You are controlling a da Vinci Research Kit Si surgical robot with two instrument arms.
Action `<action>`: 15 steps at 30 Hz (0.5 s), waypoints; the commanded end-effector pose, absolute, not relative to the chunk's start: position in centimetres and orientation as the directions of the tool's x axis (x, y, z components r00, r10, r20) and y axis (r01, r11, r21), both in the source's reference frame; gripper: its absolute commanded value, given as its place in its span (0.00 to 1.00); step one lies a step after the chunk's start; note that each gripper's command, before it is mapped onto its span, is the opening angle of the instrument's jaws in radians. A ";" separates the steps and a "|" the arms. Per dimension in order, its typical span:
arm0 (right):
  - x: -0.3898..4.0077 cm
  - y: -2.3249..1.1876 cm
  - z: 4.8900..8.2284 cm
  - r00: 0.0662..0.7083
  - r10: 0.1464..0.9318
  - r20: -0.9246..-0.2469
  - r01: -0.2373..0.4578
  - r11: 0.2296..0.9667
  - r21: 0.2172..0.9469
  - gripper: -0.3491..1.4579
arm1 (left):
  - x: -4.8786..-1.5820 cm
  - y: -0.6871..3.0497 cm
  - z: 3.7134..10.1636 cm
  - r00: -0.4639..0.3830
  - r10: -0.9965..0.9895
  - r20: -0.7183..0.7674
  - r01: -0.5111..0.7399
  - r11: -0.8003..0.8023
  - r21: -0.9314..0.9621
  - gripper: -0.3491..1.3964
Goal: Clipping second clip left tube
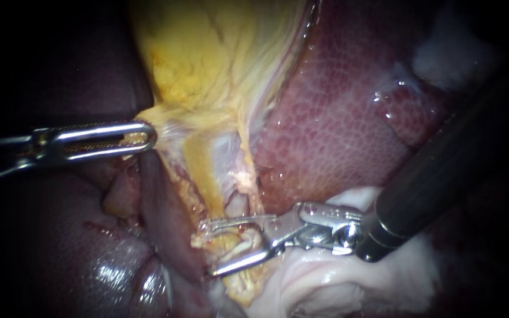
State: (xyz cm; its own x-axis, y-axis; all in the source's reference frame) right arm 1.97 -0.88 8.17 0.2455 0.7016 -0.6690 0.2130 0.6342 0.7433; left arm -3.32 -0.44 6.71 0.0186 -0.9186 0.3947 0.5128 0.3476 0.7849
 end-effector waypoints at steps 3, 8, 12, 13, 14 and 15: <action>1.96 -0.88 8.17 0.246 0.702 -0.669 0.214 0.634 0.743 0.52 | -3.33 -0.44 6.71 0.018 -0.919 0.395 0.513 0.348 0.785 0.00; 1.85 -0.85 8.12 0.246 0.703 -0.667 0.219 0.630 0.745 0.52 | -3.32 -0.44 6.71 0.019 -0.919 0.395 0.513 0.348 0.785 0.00; 1.61 -0.78 8.04 0.243 0.708 -0.663 0.208 0.630 0.748 0.52 | -3.30 -0.45 6.70 0.019 -0.919 0.395 0.512 0.348 0.785 0.00; 1.55 -0.75 8.02 0.242 0.710 -0.662 0.204 0.629 0.750 0.52 | -3.30 -0.44 6.70 0.019 -0.919 0.395 0.512 0.348 0.785 0.00; 1.49 -0.72 8.00 0.240 0.712 -0.660 0.196 0.630 0.751 0.52 | -3.30 -0.44 6.70 0.019 -0.919 0.395 0.512 0.348 0.785 0.00; 1.42 -0.67 7.98 0.238 0.715 -0.657 0.190 0.629 0.754 0.52 | -3.31 -0.44 6.70 0.019 -0.919 0.395 0.512 0.348 0.785 0.00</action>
